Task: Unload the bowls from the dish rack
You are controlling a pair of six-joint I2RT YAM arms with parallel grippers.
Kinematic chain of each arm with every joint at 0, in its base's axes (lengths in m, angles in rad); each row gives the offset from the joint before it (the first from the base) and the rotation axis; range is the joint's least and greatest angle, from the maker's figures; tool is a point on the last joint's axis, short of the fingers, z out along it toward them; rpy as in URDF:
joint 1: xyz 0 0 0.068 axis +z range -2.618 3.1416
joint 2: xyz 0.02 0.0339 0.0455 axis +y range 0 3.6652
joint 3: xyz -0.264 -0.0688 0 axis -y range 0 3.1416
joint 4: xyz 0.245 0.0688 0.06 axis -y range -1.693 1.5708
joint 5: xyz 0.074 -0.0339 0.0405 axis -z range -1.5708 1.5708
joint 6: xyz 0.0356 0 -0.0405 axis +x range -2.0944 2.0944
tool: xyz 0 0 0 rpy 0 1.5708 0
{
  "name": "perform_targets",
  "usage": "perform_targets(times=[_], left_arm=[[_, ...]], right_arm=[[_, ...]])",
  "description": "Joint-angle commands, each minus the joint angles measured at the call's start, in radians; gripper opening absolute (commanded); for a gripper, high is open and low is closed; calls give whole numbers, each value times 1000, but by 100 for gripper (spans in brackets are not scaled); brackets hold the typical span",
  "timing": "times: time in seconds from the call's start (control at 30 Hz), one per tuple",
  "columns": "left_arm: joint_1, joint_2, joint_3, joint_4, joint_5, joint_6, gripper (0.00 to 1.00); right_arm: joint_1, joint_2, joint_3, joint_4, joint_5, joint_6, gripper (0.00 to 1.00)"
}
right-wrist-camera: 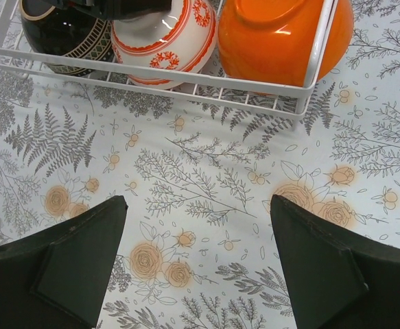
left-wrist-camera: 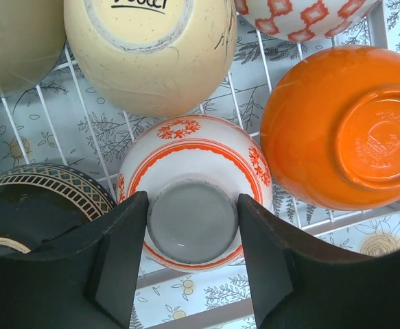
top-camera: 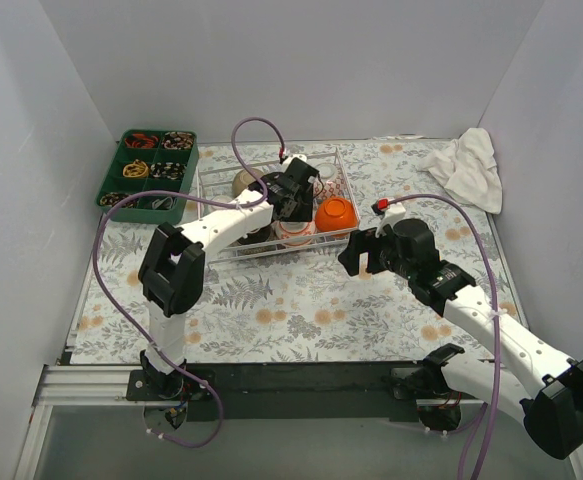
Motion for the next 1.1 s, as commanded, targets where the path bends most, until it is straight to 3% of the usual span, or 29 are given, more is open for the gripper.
perform_targets(times=[0.0,0.1,0.43,0.8,1.07], left_arm=[[35,-73,-24,-78,-22,14,49],[39,-81,-30,-87,-16,16,62],[46,-81,-57,-78,15,11,67],[76,-144,-122,-43,56,-5,51],[102,-207,-199,20,104,-21,45]], right_arm=[[2,-7,-8,49,-18,6,93],[2,-9,-12,49,-18,3,93],[2,-4,-6,49,-23,-2,93],[1,141,135,92,-91,56,95],[-3,307,274,163,-136,161,95]])
